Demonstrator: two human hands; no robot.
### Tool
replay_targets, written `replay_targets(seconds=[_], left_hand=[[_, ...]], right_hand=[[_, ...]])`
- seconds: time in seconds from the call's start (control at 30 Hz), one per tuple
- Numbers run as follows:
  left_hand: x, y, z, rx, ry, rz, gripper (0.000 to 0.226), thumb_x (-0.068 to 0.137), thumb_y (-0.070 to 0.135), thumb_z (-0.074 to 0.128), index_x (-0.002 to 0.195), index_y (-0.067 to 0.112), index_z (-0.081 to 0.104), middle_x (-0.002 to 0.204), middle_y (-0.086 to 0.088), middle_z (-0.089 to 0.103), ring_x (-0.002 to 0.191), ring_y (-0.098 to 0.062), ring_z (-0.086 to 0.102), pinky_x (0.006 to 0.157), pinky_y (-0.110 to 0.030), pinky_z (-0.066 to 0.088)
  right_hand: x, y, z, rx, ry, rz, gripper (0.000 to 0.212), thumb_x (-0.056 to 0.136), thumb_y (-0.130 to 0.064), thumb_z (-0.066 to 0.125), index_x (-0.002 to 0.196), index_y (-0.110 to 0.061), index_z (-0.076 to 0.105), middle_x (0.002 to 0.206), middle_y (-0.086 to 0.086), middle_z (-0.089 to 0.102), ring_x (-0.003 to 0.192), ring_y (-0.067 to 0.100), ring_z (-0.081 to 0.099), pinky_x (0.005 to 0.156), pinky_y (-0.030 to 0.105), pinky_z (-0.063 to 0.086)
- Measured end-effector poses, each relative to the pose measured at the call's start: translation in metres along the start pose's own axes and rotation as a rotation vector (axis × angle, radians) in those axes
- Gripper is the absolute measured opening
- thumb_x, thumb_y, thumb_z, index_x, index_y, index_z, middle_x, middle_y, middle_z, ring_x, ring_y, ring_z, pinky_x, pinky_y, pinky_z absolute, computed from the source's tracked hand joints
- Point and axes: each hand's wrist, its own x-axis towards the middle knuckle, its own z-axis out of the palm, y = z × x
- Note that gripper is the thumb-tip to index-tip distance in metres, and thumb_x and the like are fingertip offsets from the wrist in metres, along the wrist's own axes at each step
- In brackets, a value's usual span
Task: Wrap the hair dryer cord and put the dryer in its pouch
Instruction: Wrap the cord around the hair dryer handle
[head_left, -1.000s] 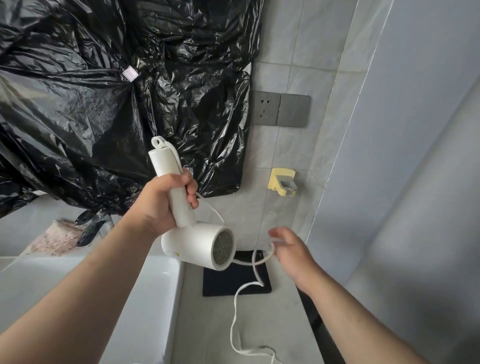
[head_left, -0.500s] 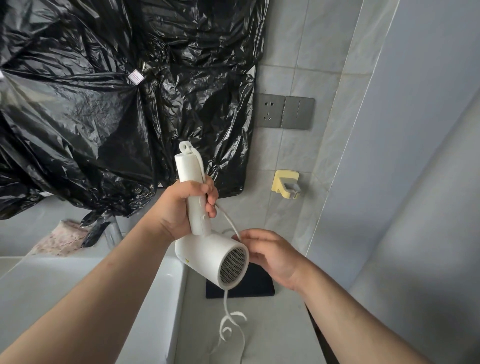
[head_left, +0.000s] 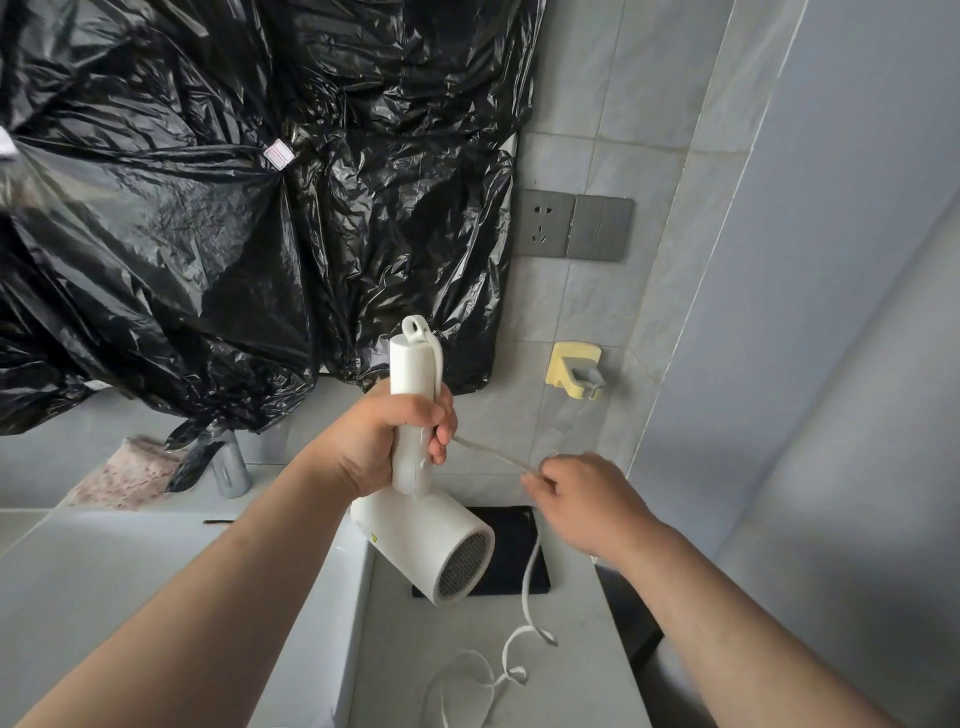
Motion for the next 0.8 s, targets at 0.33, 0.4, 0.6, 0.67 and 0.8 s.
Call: replay_targets(seconds=[0.33,0.4,0.6,0.67,0.8], left_hand=[[0.003,0.008,-0.009,-0.06,0.086,0.038,0.019,0.049,0.016,0.065,0.063,0.011,0.053,0.055,-0.006,0.052,0.045,-0.017,0.046,0.05,-0.026,0.045],[0.003,0.008,-0.011,-0.072,0.102,0.036,0.021,0.049,0.016,0.064,0.064,0.011,0.051,0.055,-0.005,0.051,0.045,-0.016,0.045,0.049,-0.026,0.045],[0.004,0.007,-0.015,-0.051,0.125,0.034,0.024,0.049,0.016,0.065,0.065,0.011,0.048,0.056,-0.006,0.05,0.046,-0.017,0.043,0.049,-0.026,0.044],[0.004,0.007,-0.017,-0.069,0.151,0.045,0.025,0.049,0.016,0.065,0.065,0.011,0.047,0.057,-0.006,0.049,0.047,-0.017,0.042,0.049,-0.026,0.044],[0.003,0.005,-0.022,-0.074,0.215,0.05,0.023,0.048,0.017,0.066,0.065,0.012,0.05,0.059,-0.006,0.049,0.049,-0.017,0.042,0.05,-0.025,0.043]], right_hand=[[-0.007,0.037,-0.002,-0.144,0.196,-0.093,0.019,0.079,-0.023,0.078,0.089,-0.019,0.064,0.084,-0.011,0.054,0.079,0.02,0.053,0.077,0.033,0.039],[-0.009,0.039,-0.003,-0.188,0.27,-0.107,0.015,0.075,-0.024,0.082,0.073,-0.019,0.068,0.099,-0.004,0.063,0.088,0.026,0.054,0.081,0.036,0.044],[-0.013,0.03,-0.013,0.292,0.101,0.065,0.017,0.086,-0.015,0.071,0.081,-0.029,0.063,0.102,-0.011,0.05,0.085,0.013,0.06,0.076,0.014,0.041],[-0.013,0.026,-0.018,0.459,0.044,0.201,0.025,0.08,-0.016,0.077,0.086,-0.034,0.06,0.078,-0.007,0.051,0.064,0.014,0.059,0.063,0.016,0.046],[-0.016,0.025,-0.027,0.874,0.013,0.377,0.01,0.085,-0.012,0.072,0.079,-0.013,0.064,0.052,-0.004,0.048,0.038,0.018,0.042,0.048,0.026,0.04]])
